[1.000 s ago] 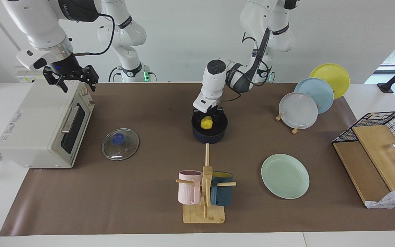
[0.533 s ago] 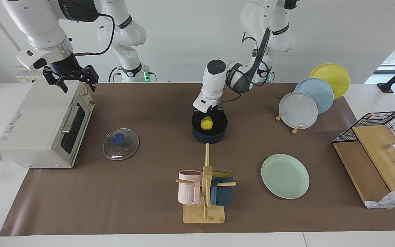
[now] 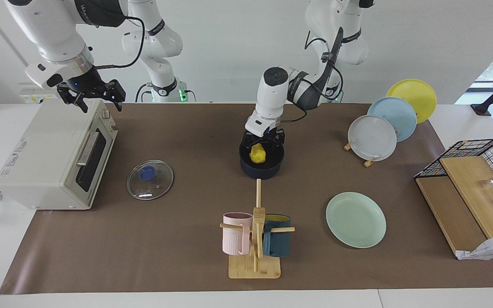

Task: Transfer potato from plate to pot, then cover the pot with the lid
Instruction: 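Lower the potato into the saucepan and open the left gripper, then withdraw the left gripper while the right gripper reaches the glass lid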

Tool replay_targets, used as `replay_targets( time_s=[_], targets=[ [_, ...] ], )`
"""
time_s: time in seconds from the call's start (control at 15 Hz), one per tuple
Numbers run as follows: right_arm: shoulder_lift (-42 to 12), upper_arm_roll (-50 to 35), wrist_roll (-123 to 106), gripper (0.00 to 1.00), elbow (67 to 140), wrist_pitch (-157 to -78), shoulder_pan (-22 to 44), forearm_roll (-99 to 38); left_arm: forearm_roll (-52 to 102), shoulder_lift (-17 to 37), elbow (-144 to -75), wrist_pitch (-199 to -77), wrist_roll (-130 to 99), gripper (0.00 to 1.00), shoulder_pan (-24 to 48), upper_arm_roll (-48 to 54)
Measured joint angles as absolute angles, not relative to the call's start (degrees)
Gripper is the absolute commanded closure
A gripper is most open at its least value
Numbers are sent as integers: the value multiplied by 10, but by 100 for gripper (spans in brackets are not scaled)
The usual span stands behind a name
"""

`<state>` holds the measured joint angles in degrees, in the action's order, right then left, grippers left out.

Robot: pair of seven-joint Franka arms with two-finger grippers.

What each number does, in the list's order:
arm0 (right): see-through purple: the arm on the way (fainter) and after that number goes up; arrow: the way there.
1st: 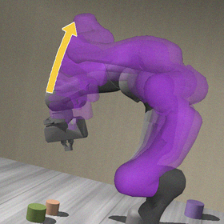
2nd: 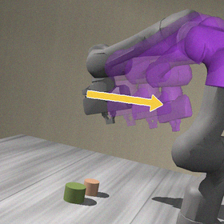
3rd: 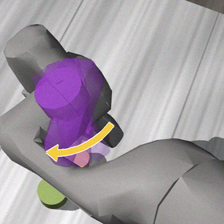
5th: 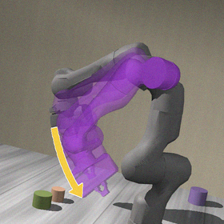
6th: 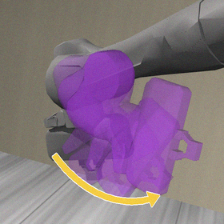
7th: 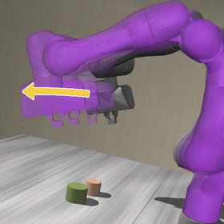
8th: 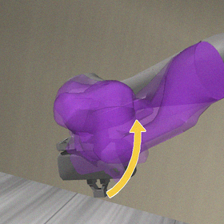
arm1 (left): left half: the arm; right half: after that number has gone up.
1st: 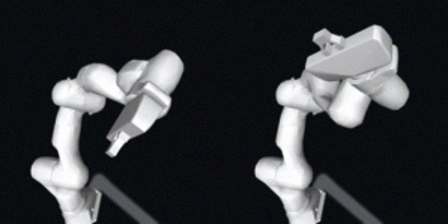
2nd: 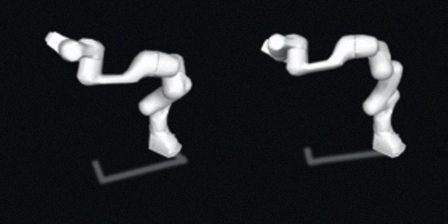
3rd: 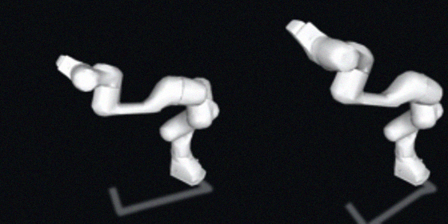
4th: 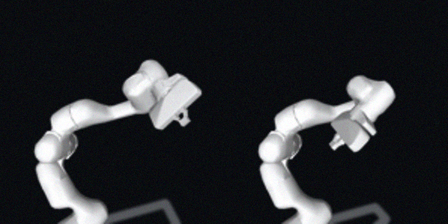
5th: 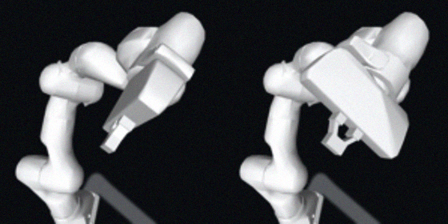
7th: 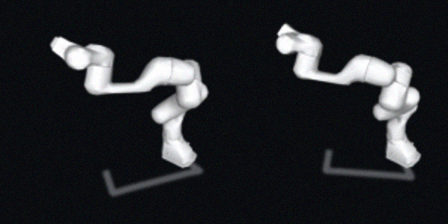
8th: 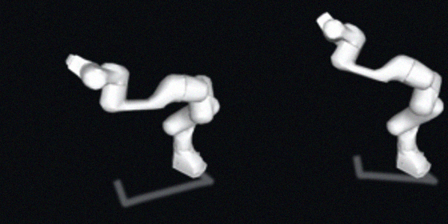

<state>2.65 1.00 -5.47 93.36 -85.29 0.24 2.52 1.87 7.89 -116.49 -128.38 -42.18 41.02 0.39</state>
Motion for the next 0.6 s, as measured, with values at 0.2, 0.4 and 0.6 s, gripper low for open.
replay_targets(
  time_s=[0.2,0.4,0.6],
  targets=[
    [24,6,-55,0,969,-930,14,10,18,36,-1127,-1201,-403,0,379,2],
    [0,5,-55,0,1028,-1031,36,10,19,-10,-1082,-1110,-347,0,322,-1],
    [-41,5,-55,0,1081,-1135,47,10,23,-47,-1043,-1019,-241,0,248,-5]
  ],
)
